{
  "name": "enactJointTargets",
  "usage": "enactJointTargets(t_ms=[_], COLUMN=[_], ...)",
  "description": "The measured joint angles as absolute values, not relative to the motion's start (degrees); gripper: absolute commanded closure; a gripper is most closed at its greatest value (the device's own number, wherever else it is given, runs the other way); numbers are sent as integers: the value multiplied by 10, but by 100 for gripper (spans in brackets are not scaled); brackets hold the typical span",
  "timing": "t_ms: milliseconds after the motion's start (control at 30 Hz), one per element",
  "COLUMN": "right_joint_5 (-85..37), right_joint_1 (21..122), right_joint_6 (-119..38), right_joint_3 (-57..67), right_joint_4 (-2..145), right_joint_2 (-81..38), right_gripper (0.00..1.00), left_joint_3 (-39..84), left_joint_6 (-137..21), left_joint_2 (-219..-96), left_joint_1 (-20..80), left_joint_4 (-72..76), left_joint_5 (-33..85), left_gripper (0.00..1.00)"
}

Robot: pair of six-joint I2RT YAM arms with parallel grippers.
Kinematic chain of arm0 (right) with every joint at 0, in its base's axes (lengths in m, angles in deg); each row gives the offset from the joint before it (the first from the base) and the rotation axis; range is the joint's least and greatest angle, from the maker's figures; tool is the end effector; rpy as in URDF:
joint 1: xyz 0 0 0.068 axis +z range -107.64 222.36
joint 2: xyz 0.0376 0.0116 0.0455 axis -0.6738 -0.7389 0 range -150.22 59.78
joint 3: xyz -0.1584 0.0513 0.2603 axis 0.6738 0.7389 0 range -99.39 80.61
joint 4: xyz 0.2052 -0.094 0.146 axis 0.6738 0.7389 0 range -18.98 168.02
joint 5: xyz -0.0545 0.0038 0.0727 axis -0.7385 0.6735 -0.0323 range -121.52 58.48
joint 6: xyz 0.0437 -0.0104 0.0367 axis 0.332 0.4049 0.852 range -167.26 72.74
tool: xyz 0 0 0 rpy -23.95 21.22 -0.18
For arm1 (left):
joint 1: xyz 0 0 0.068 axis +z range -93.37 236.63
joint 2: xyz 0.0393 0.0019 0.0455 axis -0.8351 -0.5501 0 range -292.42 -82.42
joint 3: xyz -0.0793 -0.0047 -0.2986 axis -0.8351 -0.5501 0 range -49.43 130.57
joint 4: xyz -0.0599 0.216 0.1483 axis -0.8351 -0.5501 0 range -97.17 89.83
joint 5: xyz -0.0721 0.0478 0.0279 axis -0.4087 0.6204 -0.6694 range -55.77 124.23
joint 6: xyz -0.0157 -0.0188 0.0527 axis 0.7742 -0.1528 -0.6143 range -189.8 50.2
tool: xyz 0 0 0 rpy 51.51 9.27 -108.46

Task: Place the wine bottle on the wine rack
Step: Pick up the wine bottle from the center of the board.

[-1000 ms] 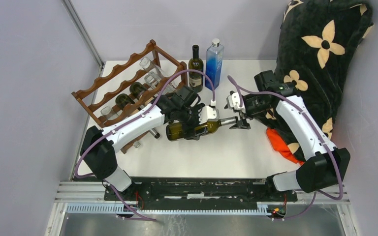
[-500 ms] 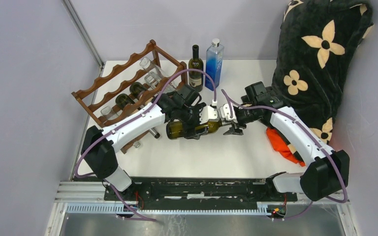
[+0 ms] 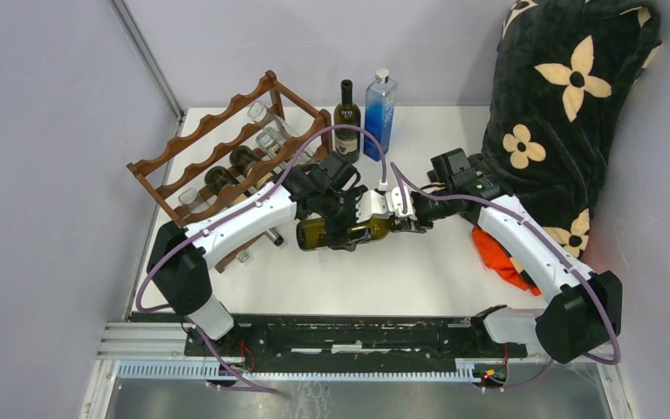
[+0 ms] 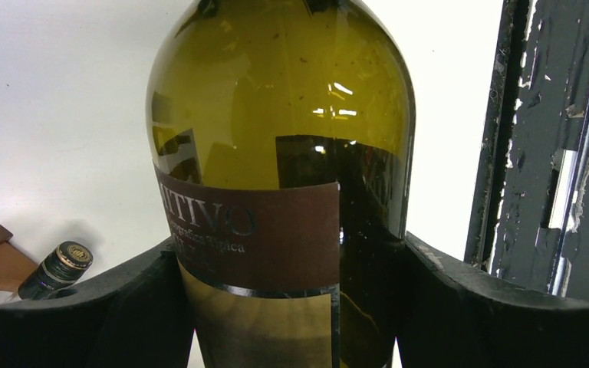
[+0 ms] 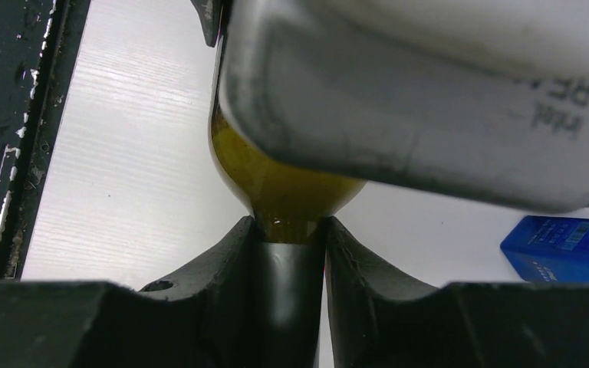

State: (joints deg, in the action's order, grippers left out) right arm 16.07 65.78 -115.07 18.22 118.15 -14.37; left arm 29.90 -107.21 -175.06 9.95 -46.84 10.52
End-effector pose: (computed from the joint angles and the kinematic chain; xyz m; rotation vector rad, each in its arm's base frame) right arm 0.2174 0.1276 0.3231 -1.8071 1.3809 0.6842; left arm 0.2277 -0.2660 0.3174 1.8439 1.8271 -0.5983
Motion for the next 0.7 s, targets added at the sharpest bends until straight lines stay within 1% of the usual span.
enactJointTargets(t_ms=[33,67,167,267,300,333,367,500,700], right_joint_5=[160,160,159,155,155,155,155,156,155], right_joint_1=[658,658,658,658,658,658,658,653,634], right_joint_6=[-1151,-1151,-1144,-1121,-1113,-1103,-1090,-1033,-975], right_joint_3=[182,183,188,218,230,243,255,296,331], right_joint_4=[1182,1183,1177,1146,1136,1125,1116,1083,1049], right_joint_2=[-143,-142,-136,-110,-101,-91,-80,-50,-36], right_gripper=[100,100,100,100,100,100,100,100,100], left_joint_3=[299,299,298,280,268,259,246,220,210], left_joint_6=[-1072,-1072,-1072,-1072,-1071,-1071,-1068,-1058,-1047], left_joint_2=[-1751,-1751,-1751,-1743,-1736,-1730,-1721,-1683,-1634], left_joint_1=[99,99,99,97,95,94,92,93,93], left_joint_4=[-468,-468,-466,-444,-432,-422,-409,-374,-338], left_joint_5=[105,105,105,107,108,109,115,124,152], left_gripper=[97,92,48,12,4,1,0,0,0])
